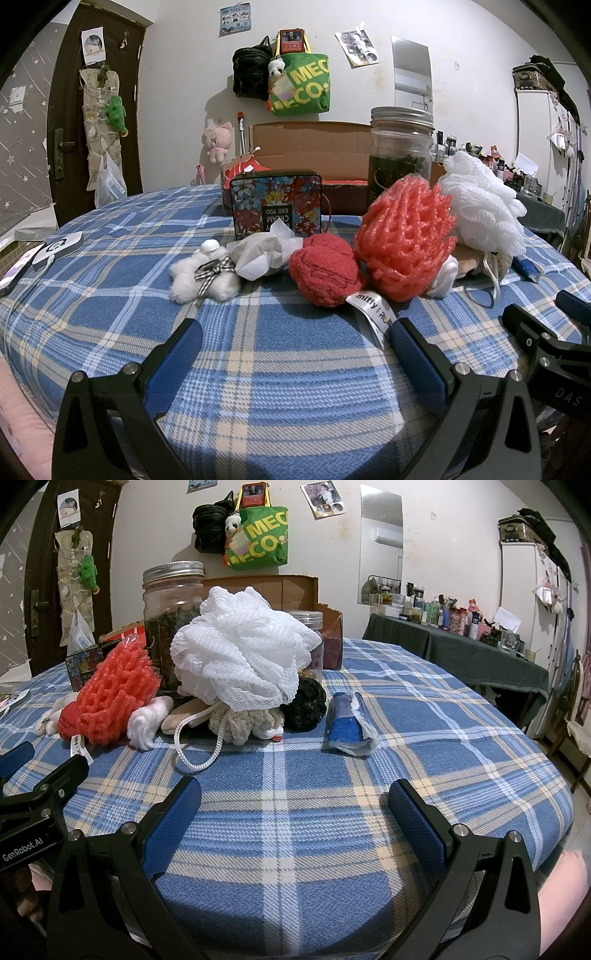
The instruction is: Organize soft objects
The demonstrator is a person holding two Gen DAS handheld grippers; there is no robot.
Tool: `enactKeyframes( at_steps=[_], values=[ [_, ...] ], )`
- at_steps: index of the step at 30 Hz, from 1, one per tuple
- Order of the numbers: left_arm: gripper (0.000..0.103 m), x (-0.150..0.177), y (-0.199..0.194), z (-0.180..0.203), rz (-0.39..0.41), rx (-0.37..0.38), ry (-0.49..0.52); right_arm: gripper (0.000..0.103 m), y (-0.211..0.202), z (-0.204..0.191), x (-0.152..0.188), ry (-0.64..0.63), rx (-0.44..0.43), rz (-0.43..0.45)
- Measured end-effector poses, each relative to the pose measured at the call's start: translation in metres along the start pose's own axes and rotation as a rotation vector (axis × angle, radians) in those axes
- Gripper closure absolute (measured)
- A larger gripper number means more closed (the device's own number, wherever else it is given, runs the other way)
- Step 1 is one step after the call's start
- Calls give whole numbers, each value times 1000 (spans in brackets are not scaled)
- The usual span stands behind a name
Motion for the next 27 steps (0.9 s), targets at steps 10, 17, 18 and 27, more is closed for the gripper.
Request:
enactKeyframes(
  at_steps=[10,17,18,27],
  values=[
    [0,0,0,0,1,0,0,0,0,0,0,0,0,1],
    [0,0,0,0,3,7,0,0,0,0,0,0,1,2],
    [0,1,1,1,2,8,1,0,0,0,0,0,1,1],
    [0,-14,-6,6,-22,72,29,0,1,0,-1,-8,-39,-13]
  ],
)
Point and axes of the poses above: each gripper's, at about its wrist camera, not at the fingertips, and y roughly the way its jaws point, z to its right, x to its underside, the point moved 4 cm from there along y, roughly the way its jaws point, and after that the axes turned 14 degrees about -y, right-handed, at the moved point
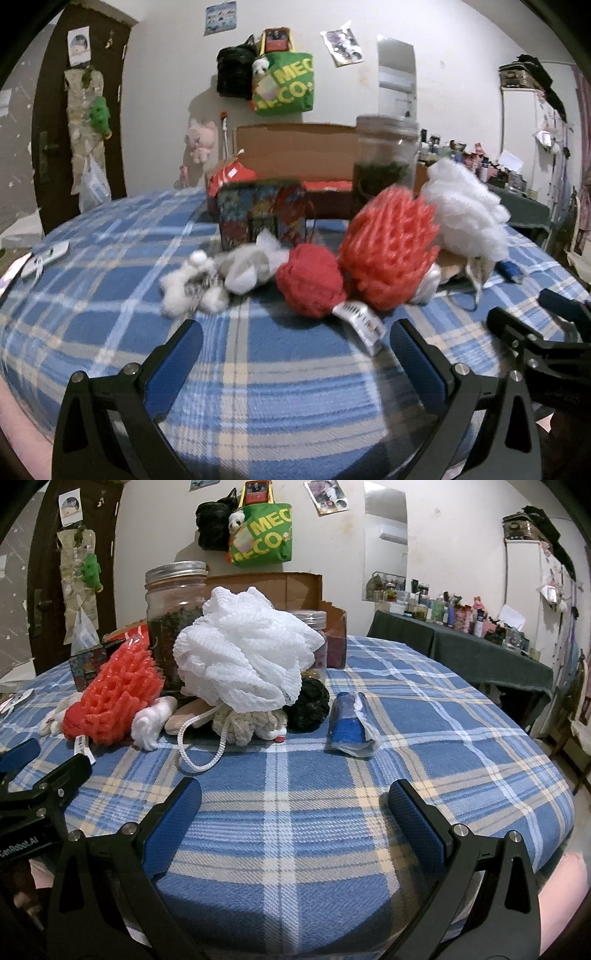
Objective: Organize soft objects
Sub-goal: 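Grasp the red mesh sponge with the left tool while the right tool grasps the white bath pouf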
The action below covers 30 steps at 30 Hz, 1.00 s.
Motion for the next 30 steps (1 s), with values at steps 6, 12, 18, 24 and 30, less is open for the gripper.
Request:
enactKeyframes(
  at_steps=[6,12,18,24,30],
  values=[
    [0,-24,-5,8,11,76,37,0,-9,11,-20,-4,-38,41],
    [0,-48,2,18,-28,168,69,0,-9,20,-47,-32,-115,91],
    [0,-62,17,32,-103,242,97,0,3,33,-72,-8,-240,94],
    [4,-64,29,45,-106,233,178,0,32,36,-87,6,-360,33],
    [14,-62,44,48,-156,250,188,0,52,30,-86,23,-457,-25]
  ],
)
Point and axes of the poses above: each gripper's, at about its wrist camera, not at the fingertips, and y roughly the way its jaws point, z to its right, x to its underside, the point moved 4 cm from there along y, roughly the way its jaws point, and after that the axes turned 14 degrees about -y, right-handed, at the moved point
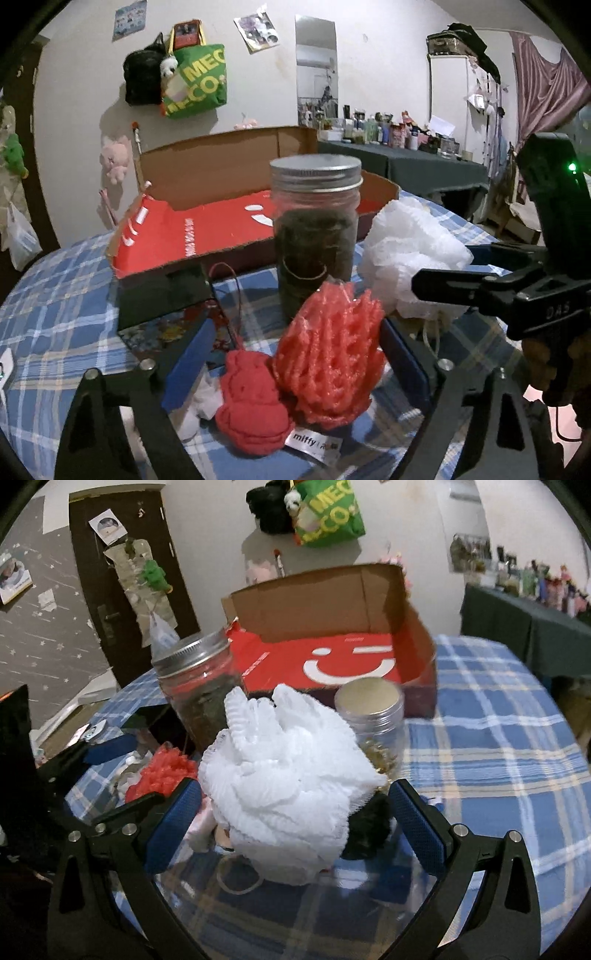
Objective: Organize soft objects
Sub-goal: 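Grasp the red mesh sponge with the left tool while the right tool grasps the white bath pouf, then carry the red sponge and white pouf into the cardboard box with both tools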
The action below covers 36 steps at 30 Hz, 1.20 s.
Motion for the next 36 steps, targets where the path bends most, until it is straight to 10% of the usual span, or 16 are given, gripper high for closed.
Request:
enactKeyframes(
  at_steps=[8,15,36],
  values=[
    [49,5,6,7,-56,74,0,29,4,0,2,11,-57,-1],
    [57,4,2,7,-45,76,-18,63,-3,0,4,41,-90,30],
    [61,-36,-59,-15,110,8,-77,70,-64,-13,-11,-26,24,179]
  ],
)
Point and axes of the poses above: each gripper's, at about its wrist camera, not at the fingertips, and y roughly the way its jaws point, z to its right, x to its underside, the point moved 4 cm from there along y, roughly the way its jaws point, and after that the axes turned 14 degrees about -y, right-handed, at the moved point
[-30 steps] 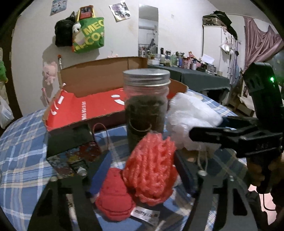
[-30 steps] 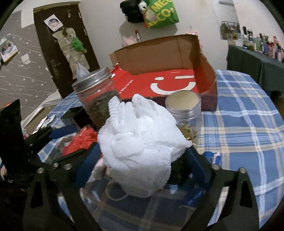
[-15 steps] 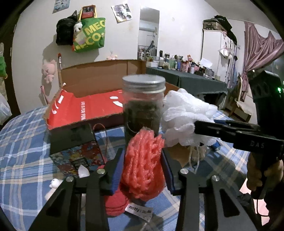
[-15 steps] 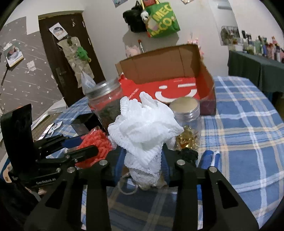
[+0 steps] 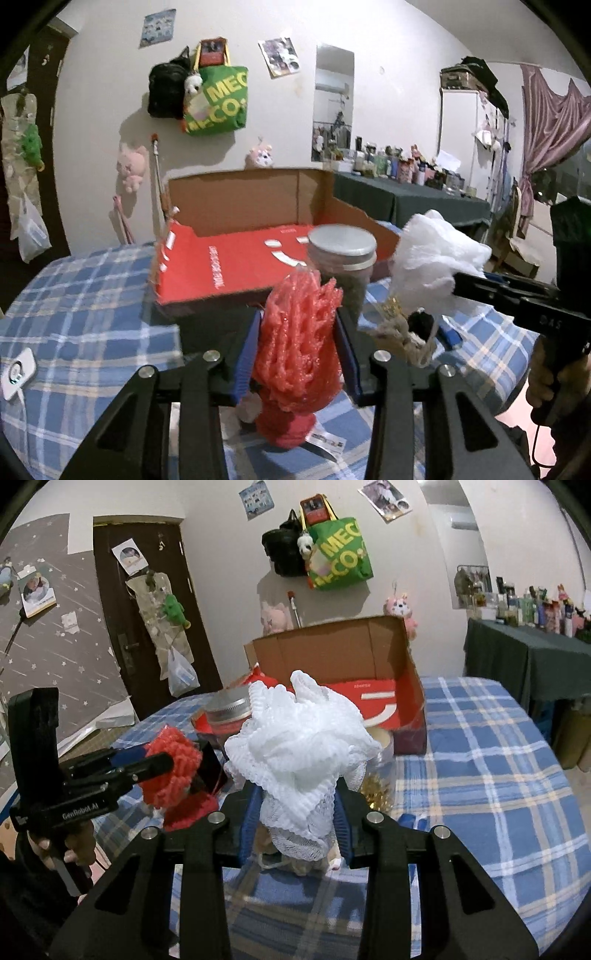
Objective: Organize soft objects
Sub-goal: 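Carry the red sponge and white pouf into the cardboard box with both tools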
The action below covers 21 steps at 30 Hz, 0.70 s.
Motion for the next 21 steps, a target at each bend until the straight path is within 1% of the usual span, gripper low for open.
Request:
enactKeyframes(
  at_steps=[5,10,15,21],
  values=[
    [61,-26,-10,-7,47,-16,0,70,-8,1,-19,-25,21,25],
    [61,-56,-2,-14,50,-26,9,70,-5,8,-48,-56,36,40],
    [61,-88,16,-19,32,-35,34,70,8,18,-80,-92,36,43],
    [61,-128,58,-27,-34,-43,61,70,40,34,-127,-145,32,14]
  ],
)
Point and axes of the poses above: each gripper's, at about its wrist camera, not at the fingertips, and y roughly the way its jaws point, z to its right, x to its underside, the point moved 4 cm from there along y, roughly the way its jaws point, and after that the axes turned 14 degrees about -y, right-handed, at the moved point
